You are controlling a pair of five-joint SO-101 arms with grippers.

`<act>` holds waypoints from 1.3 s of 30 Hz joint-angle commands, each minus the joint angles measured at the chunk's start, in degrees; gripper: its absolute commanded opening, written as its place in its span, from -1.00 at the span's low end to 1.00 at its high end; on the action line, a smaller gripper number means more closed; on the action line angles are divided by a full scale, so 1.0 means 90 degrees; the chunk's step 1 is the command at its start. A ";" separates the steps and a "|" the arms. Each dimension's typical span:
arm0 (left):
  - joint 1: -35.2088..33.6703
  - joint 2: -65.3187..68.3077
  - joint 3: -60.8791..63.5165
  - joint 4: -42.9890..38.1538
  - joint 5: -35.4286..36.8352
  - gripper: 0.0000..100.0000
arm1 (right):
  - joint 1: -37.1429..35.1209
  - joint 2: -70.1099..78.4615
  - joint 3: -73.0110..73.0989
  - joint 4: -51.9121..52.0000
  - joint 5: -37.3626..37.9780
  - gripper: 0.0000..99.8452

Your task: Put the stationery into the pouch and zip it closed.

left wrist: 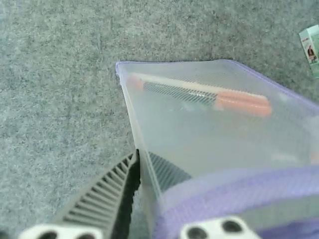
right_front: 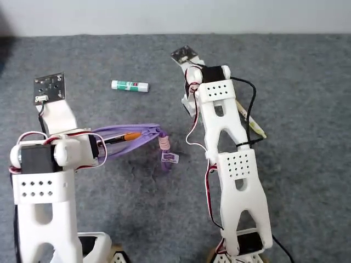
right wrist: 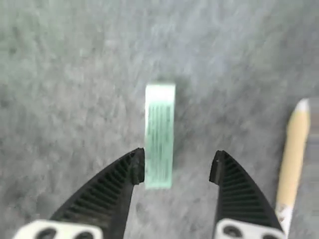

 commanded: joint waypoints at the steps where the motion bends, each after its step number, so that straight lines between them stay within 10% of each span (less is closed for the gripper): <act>1: 0.0068 0.0039 0.0327 -0.0156 -0.0020 -0.98 | -0.0122 0.0122 -0.0059 -0.0396 -0.0039 -0.58; 9: 0.0049 0.0029 0.0366 -0.0156 -0.0020 -0.98 | -0.0142 0.0386 -0.0059 -0.0611 -0.0039 -0.98; 26: 0.0078 0.0068 0.0337 -0.0254 -0.0010 -0.98 | -0.0513 -0.1851 0.0137 0.1216 -0.0791 -0.98; 39: 0.0049 0.0078 0.0327 -0.0244 -0.0010 -0.98 | -0.1011 -0.6755 0.4571 0.1177 -0.1836 -0.98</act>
